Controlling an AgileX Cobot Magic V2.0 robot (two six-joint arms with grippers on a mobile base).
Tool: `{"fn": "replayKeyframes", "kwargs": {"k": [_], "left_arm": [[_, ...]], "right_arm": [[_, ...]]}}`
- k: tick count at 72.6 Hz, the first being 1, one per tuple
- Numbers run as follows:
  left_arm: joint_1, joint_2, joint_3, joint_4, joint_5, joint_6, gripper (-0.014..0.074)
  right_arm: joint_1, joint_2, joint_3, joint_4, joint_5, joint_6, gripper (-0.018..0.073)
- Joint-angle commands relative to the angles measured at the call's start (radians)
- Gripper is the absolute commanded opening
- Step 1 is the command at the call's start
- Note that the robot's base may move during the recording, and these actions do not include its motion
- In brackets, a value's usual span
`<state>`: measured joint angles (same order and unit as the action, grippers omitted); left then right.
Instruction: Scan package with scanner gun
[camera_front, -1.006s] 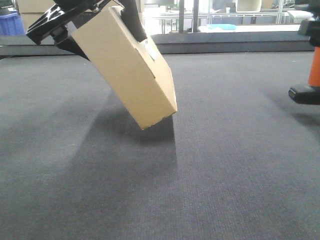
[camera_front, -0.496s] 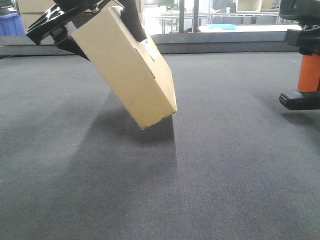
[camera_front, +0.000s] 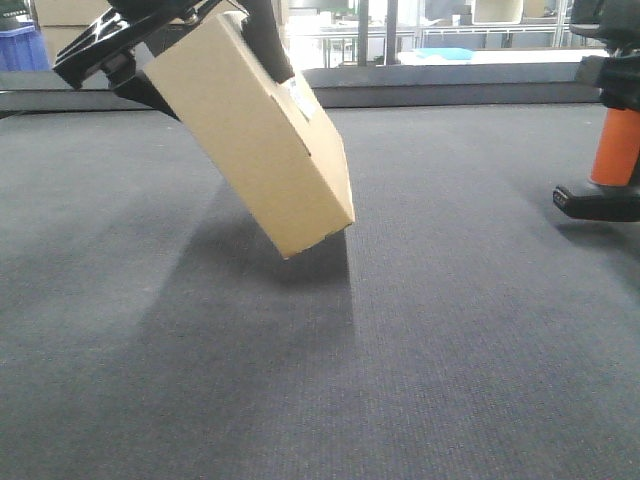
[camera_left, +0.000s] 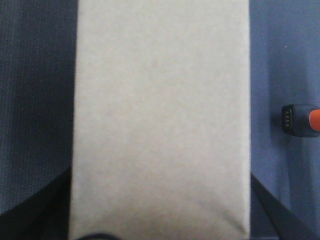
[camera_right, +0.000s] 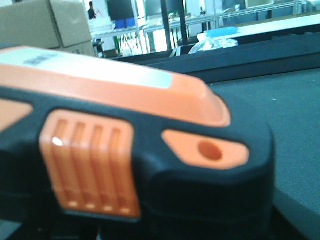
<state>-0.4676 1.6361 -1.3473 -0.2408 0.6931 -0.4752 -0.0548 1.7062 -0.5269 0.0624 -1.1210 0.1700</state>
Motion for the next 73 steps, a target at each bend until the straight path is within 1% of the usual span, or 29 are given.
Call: {"fn": "replayKeyframes", "kwargs": {"k": [1, 18, 35, 52, 54, 58, 61, 62, 65, 66, 68, 69, 70, 71, 73], "left_arm": [[-0.007, -0.009, -0.001, -0.009, -0.026, -0.001, -0.0111], [-0.007, -0.009, -0.001, -0.009, -0.026, -0.001, -0.0111], [-0.007, -0.009, -0.001, -0.009, -0.026, -0.001, -0.0111], [-0.007, -0.009, -0.001, -0.009, -0.026, -0.001, -0.0111], [-0.007, -0.009, -0.001, -0.009, -0.026, -0.001, -0.0111], [-0.007, -0.009, -0.001, -0.009, -0.026, -0.001, -0.0111], [-0.007, -0.009, -0.001, -0.009, -0.026, -0.001, -0.0111], [-0.007, -0.009, -0.001, -0.009, -0.026, -0.001, -0.0111], [-0.007, -0.009, -0.001, -0.009, -0.026, -0.001, -0.0111], [-0.007, -0.009, -0.001, -0.009, -0.026, -0.001, -0.0111], [-0.007, -0.009, -0.001, -0.009, -0.026, -0.001, -0.0111], [-0.007, -0.009, -0.001, -0.009, -0.026, -0.001, -0.0111], [-0.007, -0.009, -0.001, -0.009, -0.026, -0.001, -0.0111], [-0.007, -0.009, -0.001, -0.009, -0.026, -0.001, -0.0111], [-0.007, -0.009, -0.001, -0.009, -0.026, -0.001, -0.0111]], "right_arm": [[-0.005, 0.015, -0.003, 0.0, -0.1, 0.015, -0.0167], [-0.005, 0.017, -0.003, 0.001, -0.097, 0.015, -0.0167], [-0.005, 0.017, -0.003, 0.001, -0.005, 0.015, -0.0167], [-0.005, 0.017, -0.003, 0.001, -0.009, 0.015, -0.0167], [-0.005, 0.017, -0.003, 0.001, -0.009, 0.015, -0.0156], [-0.005, 0.017, -0.003, 0.001, -0.009, 0.015, -0.0093], [-0.005, 0.017, -0.003, 0.001, -0.009, 0.015, -0.0008], [-0.005, 0.017, -0.003, 0.001, -0.009, 0.015, 0.0007], [-0.005, 0.017, -0.003, 0.001, -0.011, 0.015, 0.0112], [-0.005, 0.017, -0.003, 0.001, -0.011, 0.015, 0.0131], [-0.005, 0.017, -0.003, 0.001, -0.011, 0.015, 0.0207], [-0.005, 0.017, -0.003, 0.001, -0.011, 0.015, 0.0226], [-0.005, 0.017, -0.003, 0.001, -0.011, 0.015, 0.0282], [-0.005, 0.017, -0.003, 0.001, -0.011, 0.015, 0.03], [-0.005, 0.017, -0.003, 0.001, -0.011, 0.015, 0.0366]]}}
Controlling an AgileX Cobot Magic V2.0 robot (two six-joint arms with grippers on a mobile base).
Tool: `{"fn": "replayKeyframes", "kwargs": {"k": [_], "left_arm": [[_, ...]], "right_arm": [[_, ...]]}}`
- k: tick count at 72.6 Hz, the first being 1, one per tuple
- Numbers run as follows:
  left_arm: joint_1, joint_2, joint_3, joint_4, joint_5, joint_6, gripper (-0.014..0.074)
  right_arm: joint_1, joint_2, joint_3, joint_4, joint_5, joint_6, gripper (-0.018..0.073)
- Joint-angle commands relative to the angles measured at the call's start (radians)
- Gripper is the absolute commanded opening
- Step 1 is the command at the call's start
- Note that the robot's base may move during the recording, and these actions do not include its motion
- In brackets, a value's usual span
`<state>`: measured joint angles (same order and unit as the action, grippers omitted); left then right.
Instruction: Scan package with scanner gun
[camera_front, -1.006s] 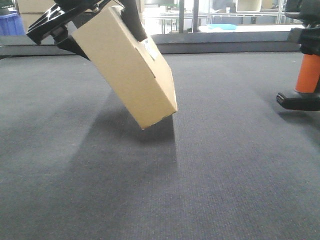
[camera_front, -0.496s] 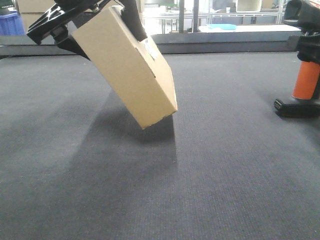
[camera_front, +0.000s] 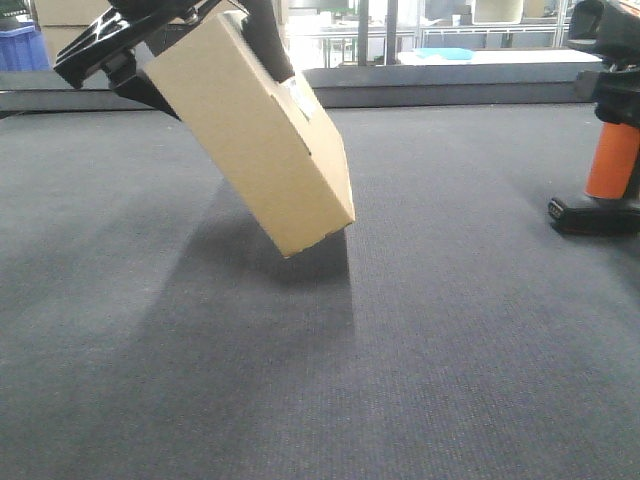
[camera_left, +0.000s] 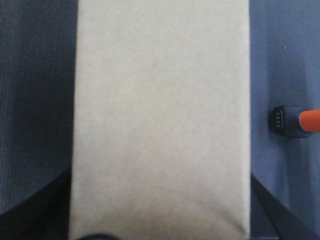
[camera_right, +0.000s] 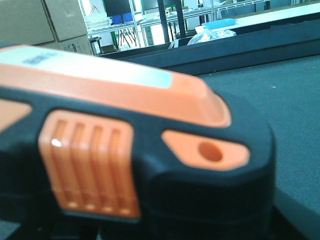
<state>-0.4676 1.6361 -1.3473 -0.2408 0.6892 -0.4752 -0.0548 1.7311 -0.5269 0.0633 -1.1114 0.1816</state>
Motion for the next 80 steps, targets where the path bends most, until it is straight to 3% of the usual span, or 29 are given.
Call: {"fn": "replayKeyframes", "kwargs": {"k": [1, 11, 31, 51, 65, 73, 80], "left_arm": [[-0.007, -0.009, -0.001, -0.009, -0.023, -0.001, -0.0111], [-0.007, -0.009, -0.001, -0.009, -0.023, -0.001, -0.0111], [-0.007, -0.009, -0.001, -0.009, -0.023, -0.001, -0.0111], [-0.007, -0.009, -0.001, -0.003, -0.022, 0.001, -0.0111], [0.006, -0.009, -0.004, 0.043, -0.016, 0.001, -0.0111], [0.053, -0.011, -0.033, 0.114, 0.066, 0.005, -0.0111], [0.105, -0.011, -0.08, 0.146, 0.168, 0.125, -0.0111]], "right_arm": [[-0.005, -0.008, -0.003, 0.0, -0.02, 0.003, 0.0381], [-0.005, -0.008, -0.003, 0.0, -0.014, 0.003, 0.0573], [-0.005, -0.008, 0.011, -0.008, -0.012, 0.003, 0.0565], [-0.005, -0.05, 0.109, -0.045, -0.1, 0.003, 0.0563], [-0.005, -0.115, 0.164, -0.049, -0.096, 0.003, 0.0562], [-0.005, -0.167, 0.214, -0.051, -0.092, 0.003, 0.0562], [-0.005, -0.222, 0.259, -0.063, -0.067, 0.003, 0.0562]]}}
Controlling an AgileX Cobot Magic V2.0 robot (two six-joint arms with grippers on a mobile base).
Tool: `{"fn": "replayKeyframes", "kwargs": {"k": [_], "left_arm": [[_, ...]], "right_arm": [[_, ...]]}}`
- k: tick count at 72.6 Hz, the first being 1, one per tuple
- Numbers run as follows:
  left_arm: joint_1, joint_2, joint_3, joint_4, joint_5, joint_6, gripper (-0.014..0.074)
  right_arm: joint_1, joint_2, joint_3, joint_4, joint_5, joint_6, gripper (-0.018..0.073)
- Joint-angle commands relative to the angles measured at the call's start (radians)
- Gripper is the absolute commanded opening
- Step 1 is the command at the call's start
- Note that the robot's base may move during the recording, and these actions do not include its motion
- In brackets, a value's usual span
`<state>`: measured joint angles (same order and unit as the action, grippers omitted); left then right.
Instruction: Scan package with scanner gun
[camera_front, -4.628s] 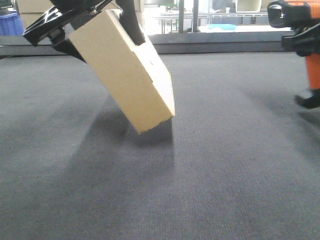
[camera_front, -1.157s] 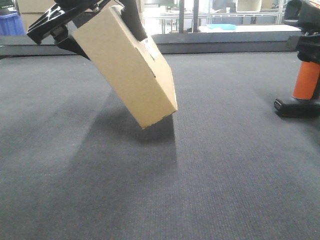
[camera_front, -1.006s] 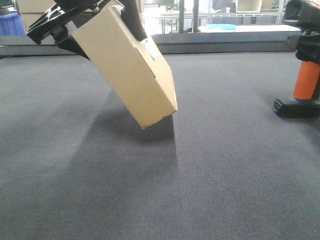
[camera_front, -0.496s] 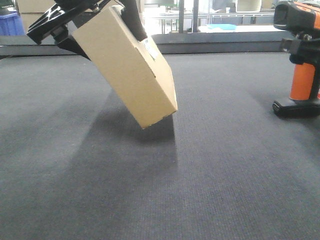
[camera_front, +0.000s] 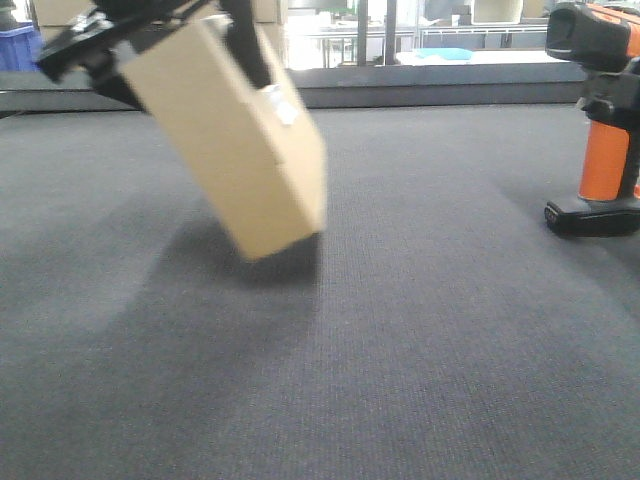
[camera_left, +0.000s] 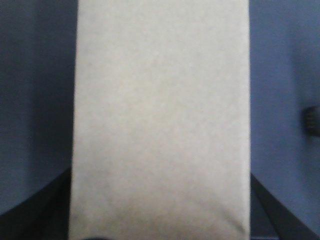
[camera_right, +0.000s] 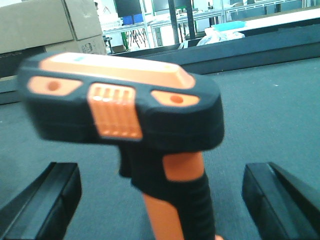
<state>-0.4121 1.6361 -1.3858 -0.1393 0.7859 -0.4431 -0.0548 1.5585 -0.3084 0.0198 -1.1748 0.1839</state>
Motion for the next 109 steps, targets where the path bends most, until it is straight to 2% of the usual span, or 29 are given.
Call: {"fn": "replayKeyframes", "kwargs": {"k": [1, 17, 25, 33, 46, 51, 69, 74, 91, 94, 100, 106, 109], "left_arm": [[0.064, -0.011, -0.052, 0.052, 0.094, 0.115, -0.0111], [0.198, -0.015, -0.069, 0.067, 0.191, 0.283, -0.0111], [0.242, -0.015, -0.06, 0.116, 0.193, 0.345, -0.0111], [0.264, -0.017, -0.06, 0.216, 0.196, 0.345, -0.0111], [0.271, -0.026, -0.043, 0.309, 0.18, 0.332, -0.0111], [0.281, -0.026, -0.013, 0.309, 0.157, 0.303, -0.0111], [0.289, -0.026, 0.019, 0.278, 0.092, 0.287, -0.0111], [0.289, -0.026, 0.019, 0.278, 0.092, 0.254, -0.0111], [0.289, -0.026, 0.019, 0.281, 0.097, 0.252, -0.0107], [0.289, -0.026, 0.019, 0.281, 0.104, 0.252, -0.0085], [0.289, -0.026, 0.019, 0.28, 0.116, 0.252, 0.003], [0.289, -0.026, 0.019, 0.28, 0.118, 0.252, 0.0183], [0.289, -0.026, 0.019, 0.28, 0.134, 0.252, 0.0289]], "right_arm": [[-0.005, -0.064, 0.052, -0.02, -0.001, 0.001, 0.0562], [-0.005, -0.217, 0.167, -0.059, 0.006, 0.001, 0.0561], [-0.005, -0.3, 0.198, -0.059, 0.061, 0.001, 0.0561], [-0.005, -0.384, 0.201, -0.059, 0.187, 0.001, 0.0561], [-0.005, -0.51, 0.201, -0.059, 0.329, 0.001, 0.0561], [-0.005, -0.543, 0.201, -0.059, 0.366, 0.001, 0.0561], [-0.005, -0.581, 0.201, -0.059, 0.412, 0.001, 0.0561], [-0.005, -0.581, 0.201, -0.059, 0.412, 0.001, 0.0561], [-0.005, -0.581, 0.201, -0.059, 0.412, 0.001, 0.0561], [-0.005, -0.581, 0.201, -0.059, 0.412, 0.001, 0.0561], [-0.005, -0.581, 0.201, -0.059, 0.412, 0.001, 0.0561], [-0.005, -0.581, 0.201, -0.059, 0.412, 0.001, 0.0561], [-0.005, -0.581, 0.201, -0.059, 0.412, 0.001, 0.0561]]}}
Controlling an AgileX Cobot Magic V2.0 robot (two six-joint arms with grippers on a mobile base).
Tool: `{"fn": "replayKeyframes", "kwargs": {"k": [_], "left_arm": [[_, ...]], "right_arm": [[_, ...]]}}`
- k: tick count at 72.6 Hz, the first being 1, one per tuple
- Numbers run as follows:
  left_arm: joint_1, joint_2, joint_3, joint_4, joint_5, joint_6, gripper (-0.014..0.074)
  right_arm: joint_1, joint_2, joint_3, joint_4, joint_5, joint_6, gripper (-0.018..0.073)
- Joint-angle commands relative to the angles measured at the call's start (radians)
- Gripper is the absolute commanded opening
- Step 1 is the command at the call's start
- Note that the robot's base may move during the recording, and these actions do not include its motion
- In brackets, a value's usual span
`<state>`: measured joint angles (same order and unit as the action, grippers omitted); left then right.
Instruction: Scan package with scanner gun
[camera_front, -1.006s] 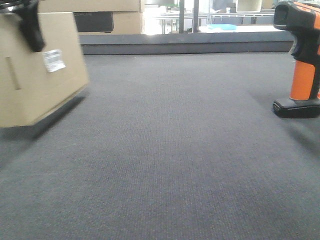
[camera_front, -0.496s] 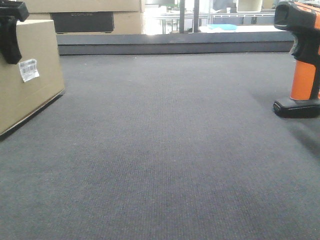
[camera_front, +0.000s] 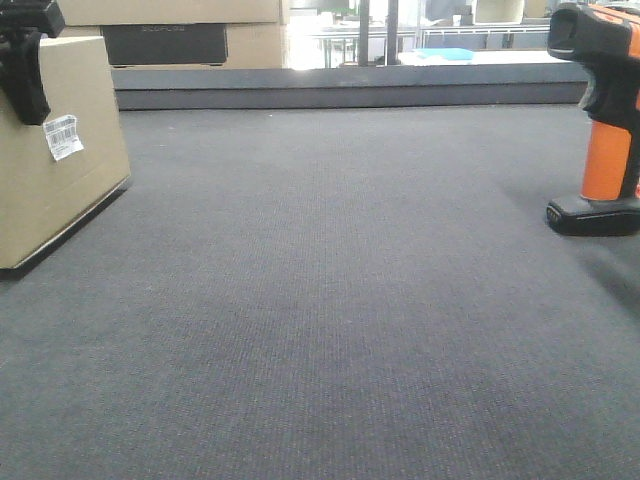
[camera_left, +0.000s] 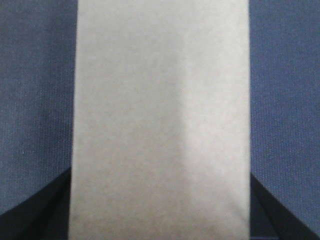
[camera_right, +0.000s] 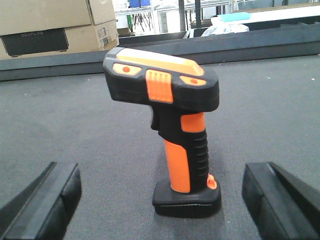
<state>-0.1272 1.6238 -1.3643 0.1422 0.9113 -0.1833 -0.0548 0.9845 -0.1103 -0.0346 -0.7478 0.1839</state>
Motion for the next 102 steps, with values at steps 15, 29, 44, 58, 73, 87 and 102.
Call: {"fn": "replayKeyframes", "kwargs": {"k": [15, 29, 44, 58, 73, 87, 102], "left_arm": [[0.004, -0.014, -0.003, -0.002, 0.072, -0.015, 0.0596], [0.004, -0.023, -0.019, 0.05, 0.096, -0.044, 0.0601], [0.004, -0.162, -0.026, 0.071, 0.084, -0.094, 0.0601], [0.004, -0.304, -0.02, 0.07, 0.045, -0.123, 0.0595], [0.004, -0.438, 0.105, 0.065, -0.025, -0.134, 0.0447], [0.004, -0.592, 0.332, 0.065, -0.209, -0.134, 0.0101], [0.004, -0.757, 0.531, 0.063, -0.369, -0.134, -0.0111]], "right_arm": [[-0.005, -0.007, 0.003, -0.005, -0.015, 0.001, 0.0561], [-0.005, -0.009, 0.003, -0.005, -0.015, 0.001, 0.0561], [-0.005, -0.043, 0.003, -0.005, -0.011, 0.001, 0.0561], [-0.005, -0.153, 0.003, -0.005, 0.123, 0.001, 0.0561], [-0.005, -0.336, -0.012, -0.005, 0.392, 0.001, 0.0559], [-0.005, -0.494, -0.098, -0.005, 0.698, 0.001, 0.0557], [-0.005, -0.582, -0.139, -0.005, 0.803, 0.001, 0.0313]]}}
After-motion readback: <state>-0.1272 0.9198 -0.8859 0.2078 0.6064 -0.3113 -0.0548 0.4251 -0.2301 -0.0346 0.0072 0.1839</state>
